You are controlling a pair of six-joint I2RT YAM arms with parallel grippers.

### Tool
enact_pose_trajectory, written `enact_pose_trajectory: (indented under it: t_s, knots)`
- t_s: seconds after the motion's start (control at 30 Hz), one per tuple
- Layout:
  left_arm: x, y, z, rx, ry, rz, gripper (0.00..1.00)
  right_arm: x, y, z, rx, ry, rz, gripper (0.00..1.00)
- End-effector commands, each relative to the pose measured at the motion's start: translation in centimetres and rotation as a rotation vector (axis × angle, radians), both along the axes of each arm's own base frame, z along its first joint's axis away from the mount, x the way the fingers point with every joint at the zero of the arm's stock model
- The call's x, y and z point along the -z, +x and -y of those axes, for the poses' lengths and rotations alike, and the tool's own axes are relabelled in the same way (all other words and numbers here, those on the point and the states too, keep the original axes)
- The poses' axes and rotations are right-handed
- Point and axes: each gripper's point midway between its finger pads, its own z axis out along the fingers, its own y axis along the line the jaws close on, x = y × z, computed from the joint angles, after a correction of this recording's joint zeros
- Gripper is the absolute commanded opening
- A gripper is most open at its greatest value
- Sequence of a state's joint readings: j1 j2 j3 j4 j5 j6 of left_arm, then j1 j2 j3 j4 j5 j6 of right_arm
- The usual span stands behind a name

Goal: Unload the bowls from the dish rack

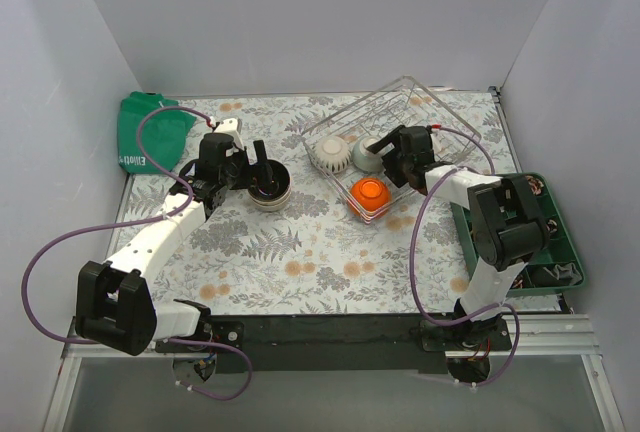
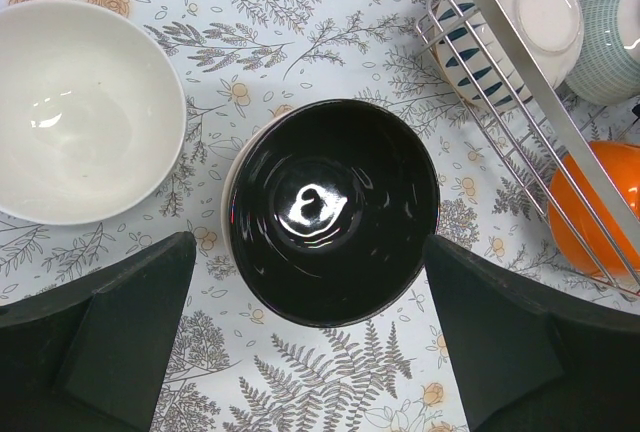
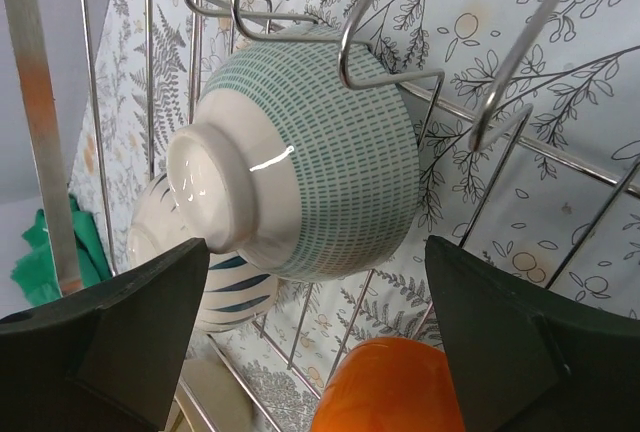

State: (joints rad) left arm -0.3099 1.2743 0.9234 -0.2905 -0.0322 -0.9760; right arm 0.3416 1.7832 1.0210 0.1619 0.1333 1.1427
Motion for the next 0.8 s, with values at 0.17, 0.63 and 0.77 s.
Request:
enact_pose_trajectory:
  t_s: [0.17, 0.63, 0.77]
  knots:
    - [-0.8, -0.3, 0.4, 0.02, -0.019, 0.028, 0.98, 1.6, 0.5, 1.4, 0.091, 0.064, 0.072, 0.96]
    - [-0.5, -0.3, 0.4, 0.024, -0.014, 0.021, 0.98, 0.7, 0.3, 1.8, 0.1, 0.116, 0.235, 0.8]
    - [-0.3, -0.2, 0.3, 0.018, -0.003, 0.018, 0.98, -1.0, 0.6, 1.3, 0.066, 0.131, 0.298, 0.68]
